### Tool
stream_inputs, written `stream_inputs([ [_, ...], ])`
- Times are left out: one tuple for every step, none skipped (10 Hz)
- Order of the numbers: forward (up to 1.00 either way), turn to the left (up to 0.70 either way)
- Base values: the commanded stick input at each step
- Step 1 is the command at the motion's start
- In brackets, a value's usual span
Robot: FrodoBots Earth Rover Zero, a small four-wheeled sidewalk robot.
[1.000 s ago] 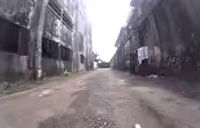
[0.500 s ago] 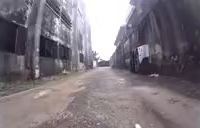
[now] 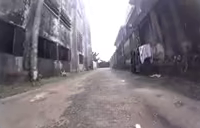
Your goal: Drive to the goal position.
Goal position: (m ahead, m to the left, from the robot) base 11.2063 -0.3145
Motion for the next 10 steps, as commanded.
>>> stream_inputs([
  [0.30,0.00],
  [0.30,0.00],
  [0.30,0.00],
  [0.30,0.00],
  [0.30,0.00],
  [0.30,0.00],
  [0.30,0.00],
  [0.30,0.00],
  [0.30,0.00],
  [0.30,0.00],
])
